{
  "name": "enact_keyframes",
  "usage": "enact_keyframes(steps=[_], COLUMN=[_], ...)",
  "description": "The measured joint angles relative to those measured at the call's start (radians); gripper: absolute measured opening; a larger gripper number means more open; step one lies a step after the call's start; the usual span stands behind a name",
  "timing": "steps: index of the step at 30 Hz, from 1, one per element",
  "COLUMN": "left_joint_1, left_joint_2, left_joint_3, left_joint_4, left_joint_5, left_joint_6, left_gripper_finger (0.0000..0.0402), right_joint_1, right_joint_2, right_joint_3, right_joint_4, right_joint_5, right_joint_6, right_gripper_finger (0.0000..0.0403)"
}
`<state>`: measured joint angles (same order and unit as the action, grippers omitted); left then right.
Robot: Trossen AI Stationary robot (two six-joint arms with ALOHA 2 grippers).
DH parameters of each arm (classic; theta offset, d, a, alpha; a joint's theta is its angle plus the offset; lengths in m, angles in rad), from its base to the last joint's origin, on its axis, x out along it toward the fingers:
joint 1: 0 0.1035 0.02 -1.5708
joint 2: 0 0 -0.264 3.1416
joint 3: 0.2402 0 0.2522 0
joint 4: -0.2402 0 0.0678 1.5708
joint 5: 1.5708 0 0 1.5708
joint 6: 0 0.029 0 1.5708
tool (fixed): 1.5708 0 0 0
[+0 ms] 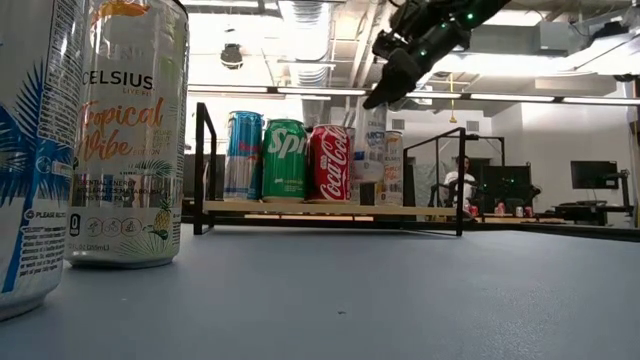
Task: Place canned beverage on shelf
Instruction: Put the top white blue soda can on the shelf aligned with the other white blue soda can
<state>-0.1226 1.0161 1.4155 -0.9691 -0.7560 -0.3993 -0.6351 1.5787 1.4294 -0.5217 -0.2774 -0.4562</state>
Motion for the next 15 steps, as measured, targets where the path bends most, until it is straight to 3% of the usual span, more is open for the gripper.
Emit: enact_keyframes(steps=[4,15], left_joint_1=[0.000,0.000], left_joint_2=[0.000,0.000], left_joint_3=[0.000,0.000], left_joint_4=[0.000,-0.001], left_joint_5=[-0.015,-0.019], left_joint_6=[-0.006,-0.012], left_gripper_finger=[0.0206,0.0206], right_joint_1=[-0.005,-0.004], right_joint_2=[0.026,0.045], right_joint_3=[0.004,-0.064], right_joint_4=[0.014,0.071], right_joint_5=[-0.057,-0.063], right_joint_6=[-0.006,-0.012], right_gripper_finger=[0.0229,0.0229])
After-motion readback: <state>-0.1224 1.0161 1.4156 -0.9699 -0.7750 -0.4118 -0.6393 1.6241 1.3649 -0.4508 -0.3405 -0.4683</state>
